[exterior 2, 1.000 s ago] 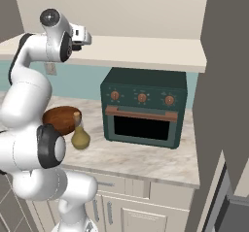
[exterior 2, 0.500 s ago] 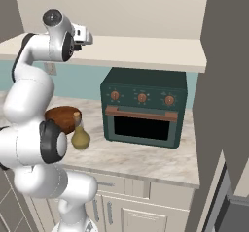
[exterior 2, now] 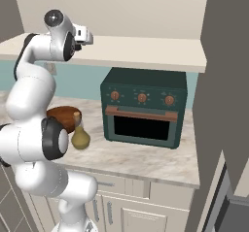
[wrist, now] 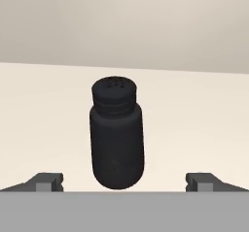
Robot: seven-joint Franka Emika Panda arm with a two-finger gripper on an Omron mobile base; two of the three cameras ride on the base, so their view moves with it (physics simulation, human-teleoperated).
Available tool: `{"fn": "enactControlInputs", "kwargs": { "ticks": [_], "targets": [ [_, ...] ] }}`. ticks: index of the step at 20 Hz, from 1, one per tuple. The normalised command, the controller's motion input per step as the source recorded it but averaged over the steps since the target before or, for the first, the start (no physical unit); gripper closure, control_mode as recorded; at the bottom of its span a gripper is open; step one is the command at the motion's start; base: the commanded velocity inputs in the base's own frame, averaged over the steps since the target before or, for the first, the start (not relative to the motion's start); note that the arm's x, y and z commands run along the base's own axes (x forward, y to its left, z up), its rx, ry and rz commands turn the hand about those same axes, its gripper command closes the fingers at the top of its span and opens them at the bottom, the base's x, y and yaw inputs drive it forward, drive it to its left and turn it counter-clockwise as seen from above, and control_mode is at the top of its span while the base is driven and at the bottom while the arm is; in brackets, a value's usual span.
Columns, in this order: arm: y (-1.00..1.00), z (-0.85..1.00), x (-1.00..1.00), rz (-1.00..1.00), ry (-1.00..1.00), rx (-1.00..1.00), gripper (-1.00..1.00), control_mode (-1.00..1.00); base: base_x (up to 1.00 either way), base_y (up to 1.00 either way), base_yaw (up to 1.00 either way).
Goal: Retrieve the bottle and the shaker from the cabinet and place them next to the mixing bowl on the counter. Then add garlic from the fridge to the mixing bowl.
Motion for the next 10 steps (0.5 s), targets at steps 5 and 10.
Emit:
{"fn": "enactControlInputs", "kwargs": {
  "ticks": [5,10],
  "targets": [
    [0.09,0.00,0.11,0.00,0.00,0.00,-1.00,-1.00,0.00,0.00,0.00],
    [0.06,-0.02,0.15,0.00,0.00,0.00,-1.00,-1.00,0.00,0.00,0.00]
  ]
}}
